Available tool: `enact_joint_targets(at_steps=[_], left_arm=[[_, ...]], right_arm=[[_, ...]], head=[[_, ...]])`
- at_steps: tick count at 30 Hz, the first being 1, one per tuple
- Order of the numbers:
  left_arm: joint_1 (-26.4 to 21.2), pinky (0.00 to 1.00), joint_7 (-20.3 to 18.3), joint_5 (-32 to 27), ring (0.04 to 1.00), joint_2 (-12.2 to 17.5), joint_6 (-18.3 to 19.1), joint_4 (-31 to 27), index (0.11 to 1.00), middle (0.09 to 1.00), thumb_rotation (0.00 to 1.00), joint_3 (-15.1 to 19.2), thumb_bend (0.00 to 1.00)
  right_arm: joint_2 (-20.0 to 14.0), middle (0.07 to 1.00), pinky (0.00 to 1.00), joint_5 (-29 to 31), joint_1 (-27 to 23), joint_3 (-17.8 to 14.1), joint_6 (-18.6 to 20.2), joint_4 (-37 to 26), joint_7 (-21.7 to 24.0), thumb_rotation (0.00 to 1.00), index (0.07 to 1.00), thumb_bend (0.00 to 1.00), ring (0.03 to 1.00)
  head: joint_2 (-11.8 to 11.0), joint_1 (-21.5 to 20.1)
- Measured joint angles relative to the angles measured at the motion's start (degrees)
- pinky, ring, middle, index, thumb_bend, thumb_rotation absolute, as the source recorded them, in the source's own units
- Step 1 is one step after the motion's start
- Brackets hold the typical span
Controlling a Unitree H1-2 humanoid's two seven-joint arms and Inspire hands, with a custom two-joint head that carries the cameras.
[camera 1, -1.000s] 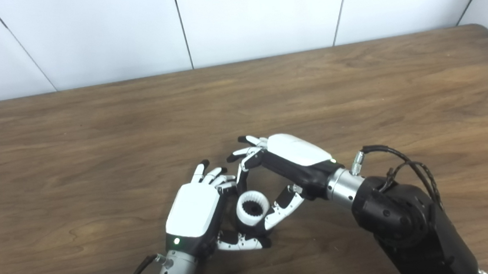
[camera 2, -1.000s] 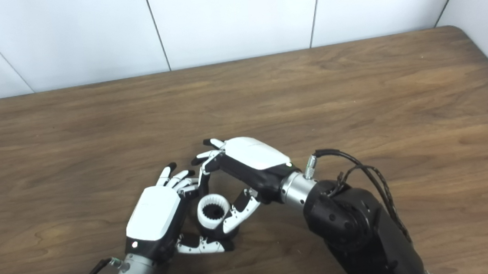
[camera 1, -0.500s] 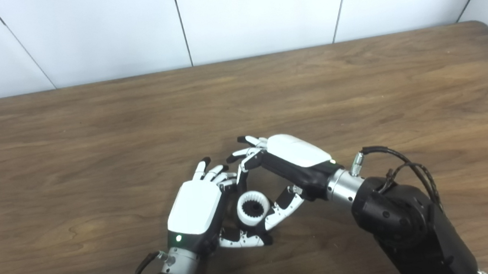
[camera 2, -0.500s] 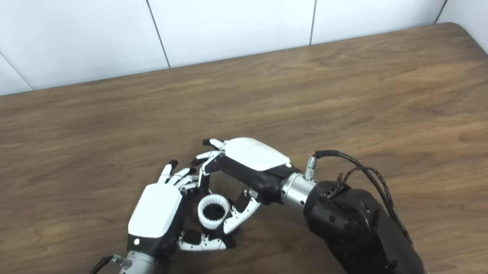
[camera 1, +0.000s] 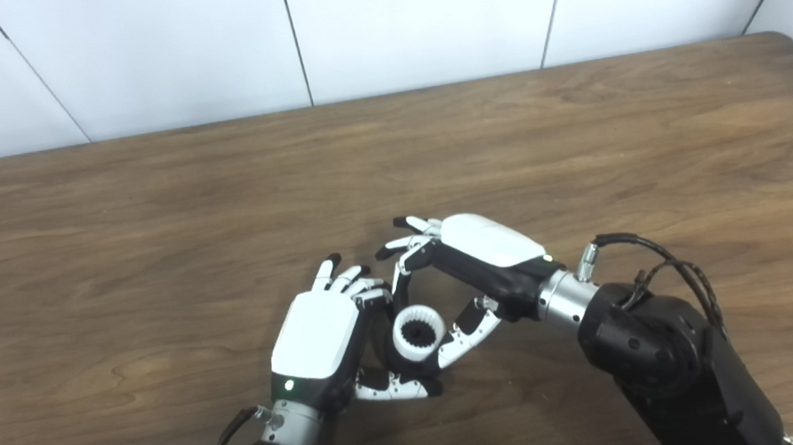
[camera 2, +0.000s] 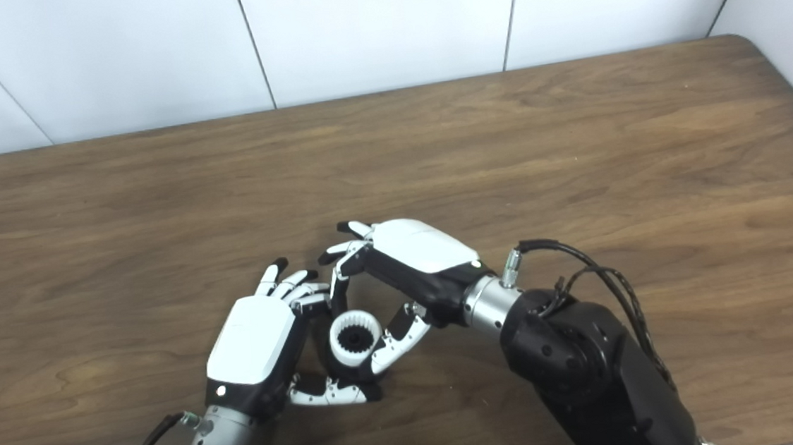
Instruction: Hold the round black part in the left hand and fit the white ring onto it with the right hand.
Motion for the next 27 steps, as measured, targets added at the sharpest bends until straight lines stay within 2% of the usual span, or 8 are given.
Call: enact_joint_targets(at_steps=[27], left_arm=[[0.14,1.0,-0.27,0.09,0.871,0.1,0.0,-1.31,0.485,0.749,0.06,-0.18,0.52]], right_arm=[[1.25,0.859,1.0,-0.18,1.12,0.79,-0.21,1.27,-1.1,0.13,0.484,0.52,1.0]], head=[[0.35,-0.17]])
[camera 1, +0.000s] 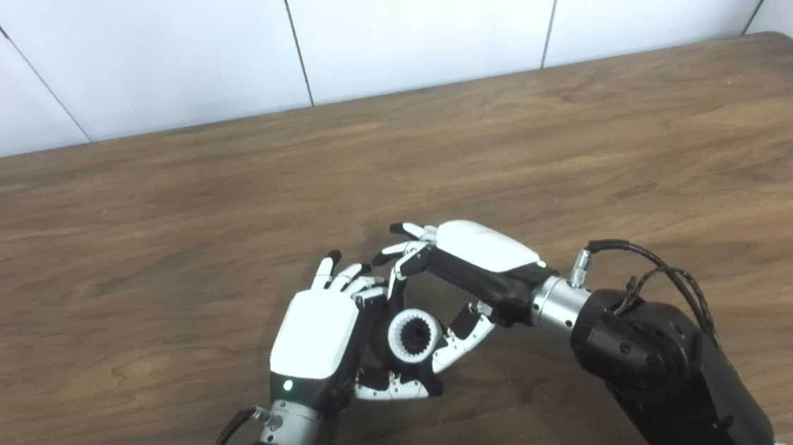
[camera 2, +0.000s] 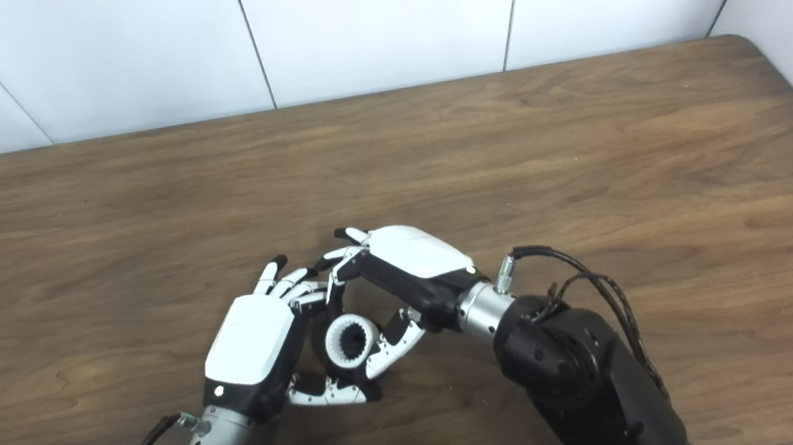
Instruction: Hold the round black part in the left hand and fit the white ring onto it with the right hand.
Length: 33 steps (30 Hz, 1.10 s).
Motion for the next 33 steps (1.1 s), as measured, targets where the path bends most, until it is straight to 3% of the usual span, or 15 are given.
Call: enact_joint_targets(at_steps=[33], left_arm=[[-0.14,1.0,-0.99,0.18,0.87,-0.06,0.01,-0.03,0.486,0.752,0.06,-0.12,0.52]], right_arm=[[-0.59,0.855,0.99,2.33,1.05,-0.69,-1.55,1.92,-2.76,0.13,0.484,0.52,1.0]], head=[[0.61,0.79]])
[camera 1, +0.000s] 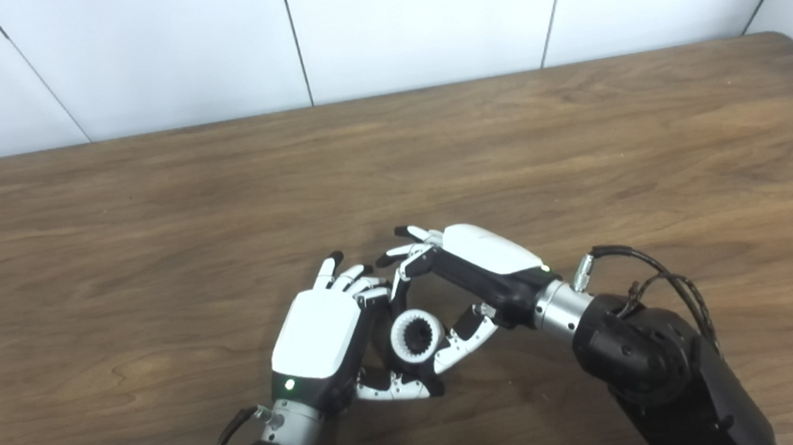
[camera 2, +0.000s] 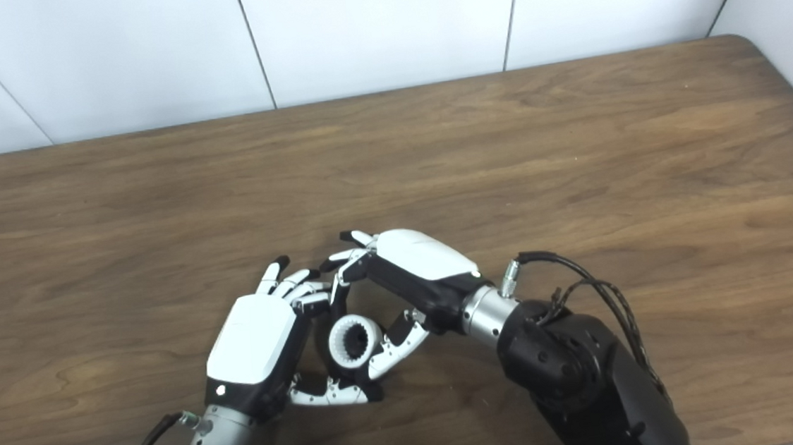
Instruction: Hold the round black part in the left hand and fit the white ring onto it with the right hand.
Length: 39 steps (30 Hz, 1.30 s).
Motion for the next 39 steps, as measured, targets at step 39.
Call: enact_joint_targets(at_steps=[39], left_arm=[[-0.4,1.0,-0.9,0.65,0.866,-0.16,0.95,-0.25,0.485,0.748,0.06,-0.28,0.52]], right_arm=[[0.4,0.846,0.87,2.0,2.83,-2.8,-1.01,2.14,-3.8,0.13,0.484,0.52,0.974]], head=[[0.44,0.26]])
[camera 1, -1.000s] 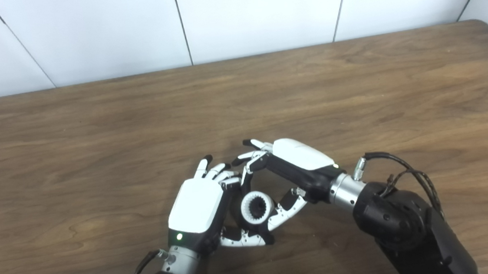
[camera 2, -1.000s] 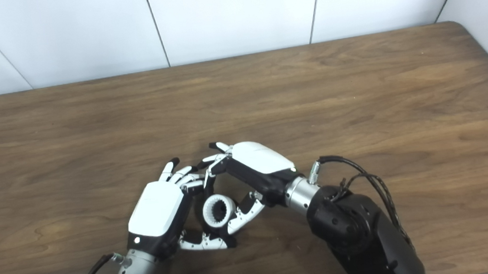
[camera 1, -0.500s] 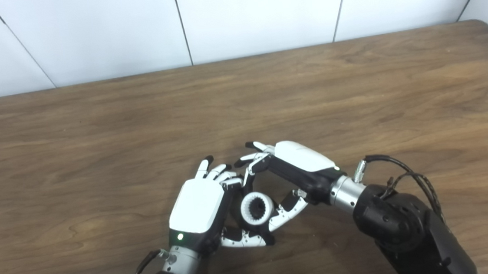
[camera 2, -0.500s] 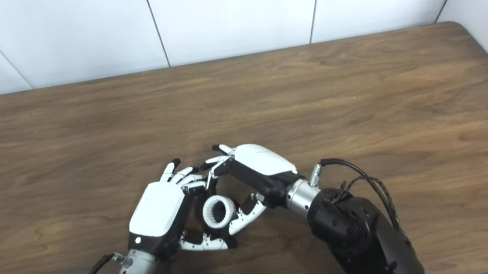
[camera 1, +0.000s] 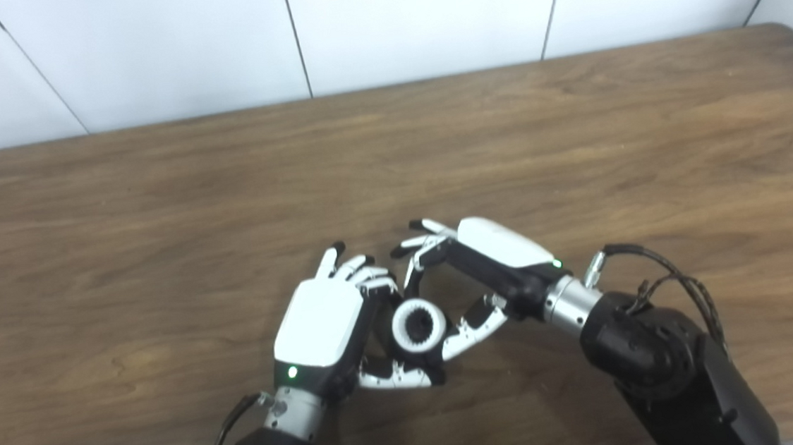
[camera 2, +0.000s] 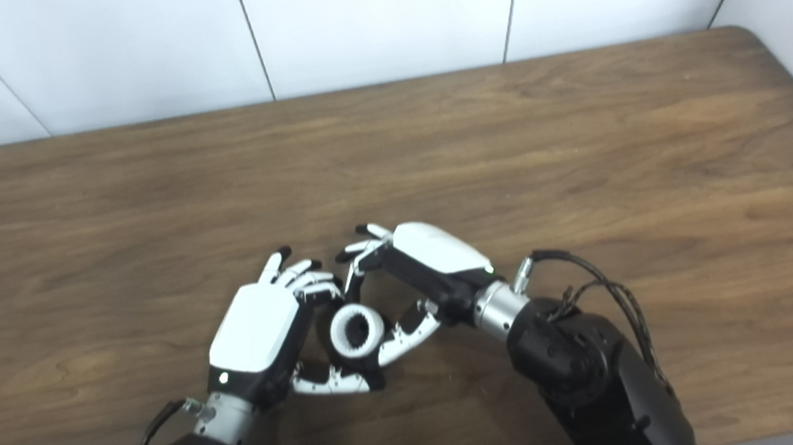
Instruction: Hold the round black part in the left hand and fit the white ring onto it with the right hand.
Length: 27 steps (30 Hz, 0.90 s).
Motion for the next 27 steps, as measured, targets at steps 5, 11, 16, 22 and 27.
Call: enact_joint_targets(at_steps=[5,11,16,22,27], left_arm=[[-0.06,1.0,-0.02,0.66,0.87,0.25,0.2,0.01,0.485,0.751,0.06,0.08,0.52],[-0.06,1.0,-0.02,0.85,0.87,0.27,0.21,0.01,0.485,0.75,0.06,0.05,0.52],[-0.06,1.0,-0.01,0.9,0.87,0.26,0.21,0.02,0.485,0.749,0.06,0.01,0.52],[-0.06,1.0,-0.01,0.89,0.865,0.16,0.22,0.02,0.485,0.747,0.06,0.01,0.52],[-0.06,1.0,-0.01,1.03,0.863,0.15,0.24,0.02,0.485,0.745,0.06,0.01,0.52]], right_arm=[[0.19,0.844,0.86,0.05,0.57,-0.83,0.15,0.02,-0.34,0.13,0.484,0.52,0.971],[0.21,0.843,0.85,0.18,0.58,-1.13,0.14,0.07,-0.96,0.13,0.484,0.52,0.97],[0.22,0.842,0.85,0.29,0.58,-1.12,0.14,0.07,-0.96,0.13,0.484,0.52,0.968],[0.38,0.838,0.85,0.57,0.59,-1.07,0.14,0.08,-1.09,0.13,0.484,0.52,0.967],[0.38,0.835,0.85,0.95,0.6,-1.06,0.11,0.3,-1.35,0.13,0.483,0.52,0.964]], head=[[-0.09,-0.09],[-0.26,0.0],[-0.26,0.18],[-0.18,0.26],[-0.18,0.35]])
